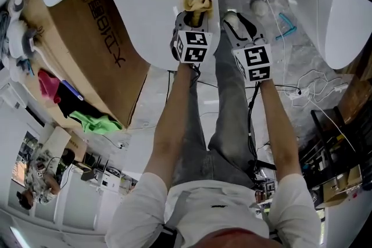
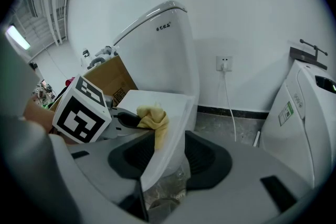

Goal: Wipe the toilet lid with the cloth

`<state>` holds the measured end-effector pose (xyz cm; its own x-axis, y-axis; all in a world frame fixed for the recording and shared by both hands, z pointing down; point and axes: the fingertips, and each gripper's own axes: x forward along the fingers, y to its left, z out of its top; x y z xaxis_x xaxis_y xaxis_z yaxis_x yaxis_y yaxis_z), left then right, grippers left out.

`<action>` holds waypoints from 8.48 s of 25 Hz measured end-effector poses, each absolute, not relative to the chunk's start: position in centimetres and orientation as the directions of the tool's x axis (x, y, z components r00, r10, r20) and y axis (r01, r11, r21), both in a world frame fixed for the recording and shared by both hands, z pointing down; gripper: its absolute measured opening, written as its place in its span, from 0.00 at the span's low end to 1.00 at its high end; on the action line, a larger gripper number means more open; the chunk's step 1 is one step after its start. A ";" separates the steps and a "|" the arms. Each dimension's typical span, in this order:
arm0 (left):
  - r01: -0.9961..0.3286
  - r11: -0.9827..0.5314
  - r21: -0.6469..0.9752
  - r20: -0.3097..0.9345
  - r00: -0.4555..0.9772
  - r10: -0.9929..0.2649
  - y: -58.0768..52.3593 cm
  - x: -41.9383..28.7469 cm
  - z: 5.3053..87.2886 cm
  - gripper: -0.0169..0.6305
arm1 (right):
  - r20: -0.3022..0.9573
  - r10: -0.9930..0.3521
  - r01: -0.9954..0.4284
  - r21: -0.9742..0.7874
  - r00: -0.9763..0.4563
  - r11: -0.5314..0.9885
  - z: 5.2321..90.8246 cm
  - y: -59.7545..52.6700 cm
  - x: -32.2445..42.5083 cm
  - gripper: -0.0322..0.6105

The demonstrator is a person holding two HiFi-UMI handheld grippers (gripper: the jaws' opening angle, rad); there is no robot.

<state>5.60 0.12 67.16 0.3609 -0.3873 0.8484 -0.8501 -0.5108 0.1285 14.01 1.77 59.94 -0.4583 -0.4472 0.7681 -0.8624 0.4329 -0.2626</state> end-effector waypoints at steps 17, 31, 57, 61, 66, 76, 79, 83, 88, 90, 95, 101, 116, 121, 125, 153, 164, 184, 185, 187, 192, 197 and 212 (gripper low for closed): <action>-0.751 -0.611 0.252 0.821 0.499 -0.276 4.0 15.9 66.1 0.21 | 0.773 -0.442 -0.864 -0.265 -0.455 0.428 59.5 1.6 19.9 0.35; -0.731 -0.635 0.250 0.849 0.480 -0.219 7.1 13.5 68.0 0.21 | 0.786 -0.423 -0.867 -0.275 -0.452 0.416 60.6 4.3 18.1 0.35; -0.761 -0.585 0.280 0.821 0.506 -0.266 8.1 1.5 67.3 0.21 | 0.815 -0.374 -0.849 -0.247 -0.442 0.467 60.7 7.9 6.7 0.35; -0.785 -0.557 0.271 0.825 0.488 -0.286 8.2 -1.1 67.3 0.21 | 0.814 -0.363 -0.835 -0.247 -0.454 0.491 60.7 7.8 5.0 0.35; -0.812 -0.524 0.256 0.831 0.462 -0.309 8.6 -4.4 67.3 0.21 | 0.813 -0.351 -0.820 -0.246 -0.465 0.517 60.5 8.0 3.1 0.35; -0.865 -0.447 0.229 0.842 0.406 -0.355 9.1 -10.6 67.4 0.21 | 0.813 -0.329 -0.793 -0.243 -0.480 0.558 60.2 8.5 0.0 0.35; -0.881 -0.417 0.223 0.844 0.388 -0.369 9.3 -12.4 67.4 0.21 | 0.810 -0.321 -0.784 -0.249 -0.491 0.569 60.2 8.7 -1.3 0.35; -0.901 -0.377 0.214 0.846 0.364 -0.389 9.5 -14.4 67.5 0.21 | 0.802 -0.306 -0.762 -0.262 -0.513 0.592 60.0 9.2 -3.7 0.35; -0.926 -0.316 0.209 0.851 0.331 -0.408 9.9 -17.0 67.5 0.21 | 0.788 -0.284 -0.725 -0.274 -0.546 0.632 59.4 9.3 -6.7 0.35; -0.934 -0.293 0.207 0.854 0.318 -0.411 10.1 -18.1 67.4 0.21 | 0.784 -0.275 -0.712 -0.280 -0.557 0.644 59.1 9.4 -7.7 0.35; -0.951 -0.255 0.176 0.861 0.275 -0.428 10.6 -20.8 67.6 0.21 | 0.777 -0.258 -0.683 -0.281 -0.575 0.674 58.8 9.5 -9.6 0.35; -0.973 -0.201 0.115 0.877 0.195 -0.440 10.9 -23.7 67.1 0.21 | 0.781 -0.249 -0.675 -0.276 -0.572 0.685 58.7 10.1 -9.9 0.35; -0.983 -0.171 0.067 0.874 0.141 -0.465 14.2 -24.8 66.9 0.21 | 0.786 -0.290 -0.723 -0.268 -0.546 0.637 58.3 11.1 -6.9 0.34; -0.980 -0.176 0.096 0.871 0.168 -0.462 15.2 -22.9 67.5 0.21 | 0.777 -0.281 -0.712 -0.285 -0.564 0.641 58.5 12.2 -6.1 0.34; -0.983 -0.149 0.108 0.871 0.166 -0.463 16.0 -21.3 67.5 0.21 | 0.777 -0.276 -0.720 -0.304 -0.566 0.624 58.8 13.2 -3.7 0.34; -0.969 -0.200 0.148 0.872 0.223 -0.436 17.5 -7.8 68.0 0.21 | 0.789 -0.285 -0.763 -0.325 -0.544 0.558 60.2 15.9 7.8 0.34; -0.950 -0.277 0.145 0.878 0.253 -0.407 17.3 -3.1 68.0 0.21 | 0.789 -0.324 -0.799 -0.321 -0.522 0.508 59.9 16.2 11.7 0.34; -0.867 -0.448 0.216 0.847 0.395 -0.355 17.0 6.3 65.3 0.21 | 0.793 -0.378 -0.835 -0.277 -0.478 0.476 56.1 17.9 16.7 0.33; -0.864 -0.453 0.217 0.840 0.402 -0.364 16.9 6.7 64.3 0.21 | 0.789 -0.381 -0.831 -0.272 -0.482 0.486 55.1 17.7 16.7 0.33; -0.860 -0.462 0.217 0.826 0.414 -0.383 16.7 7.2 61.9 0.21 | 0.776 -0.398 -0.825 -0.264 -0.489 0.499 52.8 17.1 16.8 0.33; -0.855 -0.481 0.196 0.783 0.431 -0.448 15.1 7.1 54.6 0.21 | 0.750 -0.427 -0.802 -0.224 -0.505 0.554 47.1 15.6 16.6 0.33; -0.858 -0.486 0.165 0.732 0.437 -0.523 13.9 5.5 45.7 0.21 | 0.691 -0.504 -0.808 -0.203 -0.518 0.553 39.2 13.9 15.8 0.33; -0.850 -0.522 0.074 0.511 0.482 -0.712 13.5 -1.4 20.4 0.21 | 0.493 -0.641 -0.770 -0.100 -0.589 0.630 16.0 13.5 7.5 0.34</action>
<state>-1.38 13.50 20.44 0.4821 -0.7117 0.5109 -0.8495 -0.5224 0.0739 7.51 13.51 15.99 -0.5887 -0.6409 0.4927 -0.7699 0.6303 -0.1000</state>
